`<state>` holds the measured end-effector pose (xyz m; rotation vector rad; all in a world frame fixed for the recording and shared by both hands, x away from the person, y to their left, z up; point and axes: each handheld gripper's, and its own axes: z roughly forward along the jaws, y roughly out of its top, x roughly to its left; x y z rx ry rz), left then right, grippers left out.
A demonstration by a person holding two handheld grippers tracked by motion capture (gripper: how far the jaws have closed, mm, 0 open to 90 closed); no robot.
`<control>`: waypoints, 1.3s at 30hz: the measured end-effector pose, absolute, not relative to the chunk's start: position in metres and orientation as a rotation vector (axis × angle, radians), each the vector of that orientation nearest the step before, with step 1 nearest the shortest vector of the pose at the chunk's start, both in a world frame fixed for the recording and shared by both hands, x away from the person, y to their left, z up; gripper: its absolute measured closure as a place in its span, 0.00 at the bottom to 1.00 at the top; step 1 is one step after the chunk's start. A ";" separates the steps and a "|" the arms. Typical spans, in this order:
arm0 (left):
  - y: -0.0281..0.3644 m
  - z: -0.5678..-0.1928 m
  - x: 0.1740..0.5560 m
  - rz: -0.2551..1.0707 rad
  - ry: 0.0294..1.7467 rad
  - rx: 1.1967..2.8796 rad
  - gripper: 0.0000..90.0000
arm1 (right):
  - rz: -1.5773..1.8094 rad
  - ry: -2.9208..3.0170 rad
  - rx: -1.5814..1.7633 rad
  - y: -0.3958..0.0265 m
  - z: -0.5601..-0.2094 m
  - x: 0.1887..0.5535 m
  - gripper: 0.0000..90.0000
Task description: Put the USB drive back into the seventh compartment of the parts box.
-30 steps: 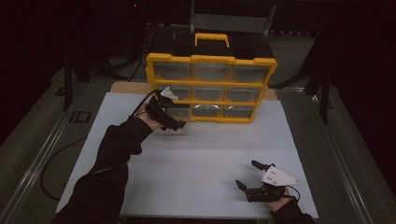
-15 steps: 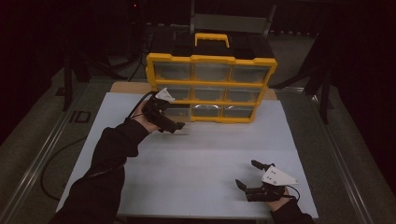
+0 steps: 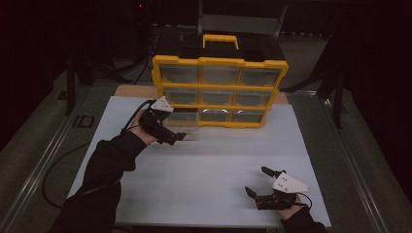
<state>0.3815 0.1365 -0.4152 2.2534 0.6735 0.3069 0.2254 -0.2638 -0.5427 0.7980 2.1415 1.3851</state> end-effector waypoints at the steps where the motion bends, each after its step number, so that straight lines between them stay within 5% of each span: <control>1: 0.138 -0.416 0.379 0.313 0.671 2.254 0.00 | 1.384 2.144 0.794 -0.264 -0.543 0.226 0.10; 39: 0.208 -0.473 0.303 0.348 0.715 2.204 0.00 | 1.374 2.151 0.783 -0.261 -0.544 0.227 0.10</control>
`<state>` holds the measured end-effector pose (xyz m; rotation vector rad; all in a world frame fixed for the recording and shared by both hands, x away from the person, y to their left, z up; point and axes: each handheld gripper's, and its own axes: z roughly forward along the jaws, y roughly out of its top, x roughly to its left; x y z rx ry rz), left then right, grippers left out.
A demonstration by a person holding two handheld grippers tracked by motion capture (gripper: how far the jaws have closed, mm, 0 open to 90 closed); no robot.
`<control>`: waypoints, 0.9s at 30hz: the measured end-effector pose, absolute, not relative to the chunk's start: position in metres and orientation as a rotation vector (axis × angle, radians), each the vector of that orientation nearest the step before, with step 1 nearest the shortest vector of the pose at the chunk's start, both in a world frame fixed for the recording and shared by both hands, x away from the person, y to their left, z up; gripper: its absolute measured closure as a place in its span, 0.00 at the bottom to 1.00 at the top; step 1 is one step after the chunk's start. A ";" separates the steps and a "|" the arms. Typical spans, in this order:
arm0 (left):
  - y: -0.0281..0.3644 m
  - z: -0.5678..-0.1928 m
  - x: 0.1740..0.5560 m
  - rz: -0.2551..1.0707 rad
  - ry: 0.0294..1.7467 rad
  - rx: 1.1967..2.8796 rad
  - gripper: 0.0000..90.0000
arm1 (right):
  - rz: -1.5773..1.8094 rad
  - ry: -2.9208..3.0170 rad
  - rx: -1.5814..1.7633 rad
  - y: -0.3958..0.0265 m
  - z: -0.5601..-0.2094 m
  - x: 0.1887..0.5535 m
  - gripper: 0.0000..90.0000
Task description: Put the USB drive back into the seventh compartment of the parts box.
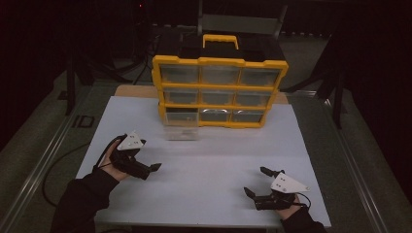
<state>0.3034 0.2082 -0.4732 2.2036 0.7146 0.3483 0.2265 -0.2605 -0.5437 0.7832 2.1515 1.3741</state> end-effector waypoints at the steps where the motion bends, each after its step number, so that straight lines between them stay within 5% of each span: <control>1: 0.209 -0.475 0.302 0.350 0.718 2.199 0.00 | 1.374 2.150 0.782 -0.261 -0.544 0.227 0.10; 27: 0.235 -0.522 0.262 0.355 0.801 2.150 0.00 | 1.370 2.161 0.785 -0.260 -0.544 0.227 0.10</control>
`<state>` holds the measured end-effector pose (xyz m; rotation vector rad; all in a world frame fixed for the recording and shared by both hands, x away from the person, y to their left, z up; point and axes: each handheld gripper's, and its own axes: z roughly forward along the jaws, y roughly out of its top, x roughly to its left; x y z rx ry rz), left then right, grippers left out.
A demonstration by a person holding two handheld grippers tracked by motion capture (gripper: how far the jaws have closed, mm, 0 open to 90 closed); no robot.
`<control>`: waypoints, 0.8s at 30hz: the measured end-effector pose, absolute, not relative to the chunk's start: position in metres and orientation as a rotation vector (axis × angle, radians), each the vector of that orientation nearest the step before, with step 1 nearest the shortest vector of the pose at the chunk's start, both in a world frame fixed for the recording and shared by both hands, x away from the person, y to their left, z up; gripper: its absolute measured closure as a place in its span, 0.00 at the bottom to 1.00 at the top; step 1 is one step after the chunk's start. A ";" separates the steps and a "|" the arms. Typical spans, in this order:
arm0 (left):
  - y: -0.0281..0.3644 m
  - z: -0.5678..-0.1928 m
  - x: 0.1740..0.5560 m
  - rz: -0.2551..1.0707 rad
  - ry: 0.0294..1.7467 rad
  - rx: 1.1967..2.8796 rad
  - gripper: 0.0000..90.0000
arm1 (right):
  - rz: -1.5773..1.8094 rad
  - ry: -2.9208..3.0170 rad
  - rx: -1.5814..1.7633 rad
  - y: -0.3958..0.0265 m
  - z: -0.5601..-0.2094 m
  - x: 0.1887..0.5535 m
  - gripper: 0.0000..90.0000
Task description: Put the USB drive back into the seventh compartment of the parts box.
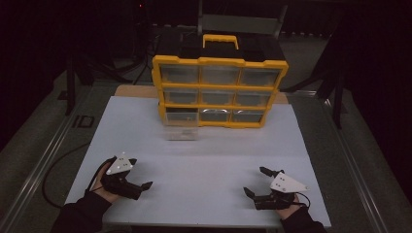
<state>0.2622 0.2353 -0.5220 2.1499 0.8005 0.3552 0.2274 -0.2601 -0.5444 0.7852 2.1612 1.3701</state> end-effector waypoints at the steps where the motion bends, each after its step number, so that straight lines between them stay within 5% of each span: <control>1: 0.237 -0.524 0.261 0.358 0.804 2.150 0.00 | 1.373 2.161 0.785 -0.260 -0.544 0.227 0.10; 24: 0.251 -0.540 0.240 0.442 0.857 2.135 0.00 | 1.368 2.166 0.767 -0.259 -0.544 0.227 0.10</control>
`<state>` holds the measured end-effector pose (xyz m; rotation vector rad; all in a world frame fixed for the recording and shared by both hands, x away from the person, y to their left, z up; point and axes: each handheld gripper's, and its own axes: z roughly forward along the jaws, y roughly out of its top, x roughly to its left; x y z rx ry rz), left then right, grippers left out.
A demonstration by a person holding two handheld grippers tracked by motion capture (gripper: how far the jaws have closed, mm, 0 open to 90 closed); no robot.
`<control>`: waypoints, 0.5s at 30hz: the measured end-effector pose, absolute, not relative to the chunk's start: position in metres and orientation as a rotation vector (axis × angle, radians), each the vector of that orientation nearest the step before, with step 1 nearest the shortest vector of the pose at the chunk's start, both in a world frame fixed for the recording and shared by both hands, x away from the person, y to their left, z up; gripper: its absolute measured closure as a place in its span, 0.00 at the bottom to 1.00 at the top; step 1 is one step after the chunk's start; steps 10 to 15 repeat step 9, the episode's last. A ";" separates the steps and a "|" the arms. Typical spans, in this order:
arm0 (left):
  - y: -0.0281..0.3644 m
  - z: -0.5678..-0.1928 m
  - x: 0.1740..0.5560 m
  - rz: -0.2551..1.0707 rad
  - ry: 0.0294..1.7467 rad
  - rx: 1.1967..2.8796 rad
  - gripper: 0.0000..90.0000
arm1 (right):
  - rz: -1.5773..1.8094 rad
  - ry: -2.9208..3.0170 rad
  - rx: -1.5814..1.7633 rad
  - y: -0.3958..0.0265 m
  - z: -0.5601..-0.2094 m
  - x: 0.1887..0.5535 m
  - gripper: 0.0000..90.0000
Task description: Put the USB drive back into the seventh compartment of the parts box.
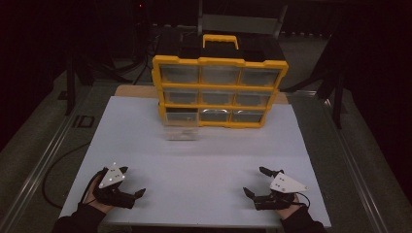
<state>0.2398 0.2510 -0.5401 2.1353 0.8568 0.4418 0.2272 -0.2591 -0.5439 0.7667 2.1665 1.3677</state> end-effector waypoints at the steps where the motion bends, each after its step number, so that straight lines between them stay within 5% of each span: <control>1: 0.251 -0.541 0.240 0.438 0.854 2.139 0.00 | 1.369 2.168 0.767 -0.259 -0.544 0.227 0.10; 15: 0.250 -0.541 0.240 0.434 0.854 2.135 0.00 | 1.367 2.172 0.768 -0.258 -0.545 0.228 0.10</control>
